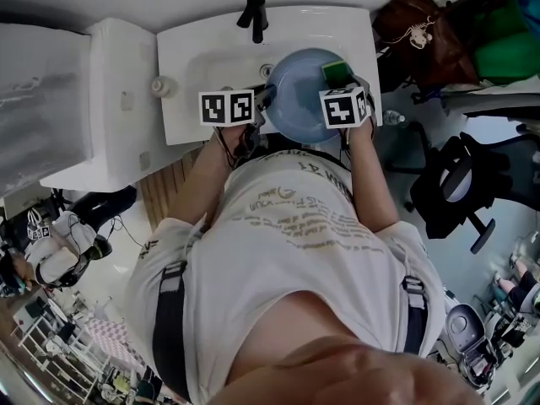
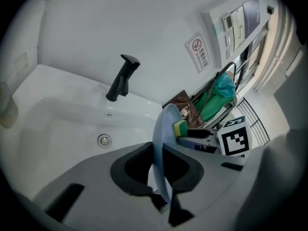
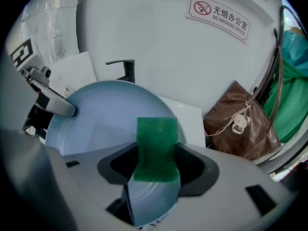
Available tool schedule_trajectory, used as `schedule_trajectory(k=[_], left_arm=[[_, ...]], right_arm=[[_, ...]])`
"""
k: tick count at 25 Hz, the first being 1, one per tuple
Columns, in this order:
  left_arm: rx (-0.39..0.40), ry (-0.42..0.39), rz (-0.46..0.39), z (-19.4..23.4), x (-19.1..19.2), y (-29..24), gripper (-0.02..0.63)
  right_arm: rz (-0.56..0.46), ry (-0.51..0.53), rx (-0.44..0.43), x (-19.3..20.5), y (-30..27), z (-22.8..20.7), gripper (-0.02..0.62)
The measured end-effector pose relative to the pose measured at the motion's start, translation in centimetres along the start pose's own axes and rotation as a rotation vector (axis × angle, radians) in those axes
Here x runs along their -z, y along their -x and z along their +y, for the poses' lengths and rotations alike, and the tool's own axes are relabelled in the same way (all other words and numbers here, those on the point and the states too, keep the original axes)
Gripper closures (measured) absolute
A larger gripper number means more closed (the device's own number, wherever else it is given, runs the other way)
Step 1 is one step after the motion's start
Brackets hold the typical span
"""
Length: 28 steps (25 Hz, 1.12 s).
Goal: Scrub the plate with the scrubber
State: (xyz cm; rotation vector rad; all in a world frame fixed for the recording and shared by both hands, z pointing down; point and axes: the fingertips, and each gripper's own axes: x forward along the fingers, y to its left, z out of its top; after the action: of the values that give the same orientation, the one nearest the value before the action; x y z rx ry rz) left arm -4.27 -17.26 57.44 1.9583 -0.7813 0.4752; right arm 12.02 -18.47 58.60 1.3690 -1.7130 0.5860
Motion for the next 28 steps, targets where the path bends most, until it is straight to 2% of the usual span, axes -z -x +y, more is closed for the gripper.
schedule_trajectory(k=[11,15,18,22,28], left_arm=[[0.003,0.009,-0.042,-0.1,-0.4,1.7,0.563],[-0.010,0.005,-0.040,-0.1,-0.3,1.8,0.560],[-0.025,-0.039,-0.035,-0.1,-0.5,1.9,0.558],[-0.035,-0.108,-0.035,-0.2,-0.9,2.1,0.557],[-0.047,-0.149,-0.037,-0.4,-1.1,2.0,0.555]], right_arm=[[-0.079,0.037,-0.010,-3.5,0.6,1.1,0.357],[-0.074,0.121,0.005,-4.0,0.3,1.7,0.357],[-0.062,0.167,0.009,-4.1,-0.1,2.1,0.357],[-0.062,0.163,-0.029,-4.3,-0.2,2.5,0.357],[-0.074,0.194,-0.035,-5.4,-0.1,3.0,0.357]])
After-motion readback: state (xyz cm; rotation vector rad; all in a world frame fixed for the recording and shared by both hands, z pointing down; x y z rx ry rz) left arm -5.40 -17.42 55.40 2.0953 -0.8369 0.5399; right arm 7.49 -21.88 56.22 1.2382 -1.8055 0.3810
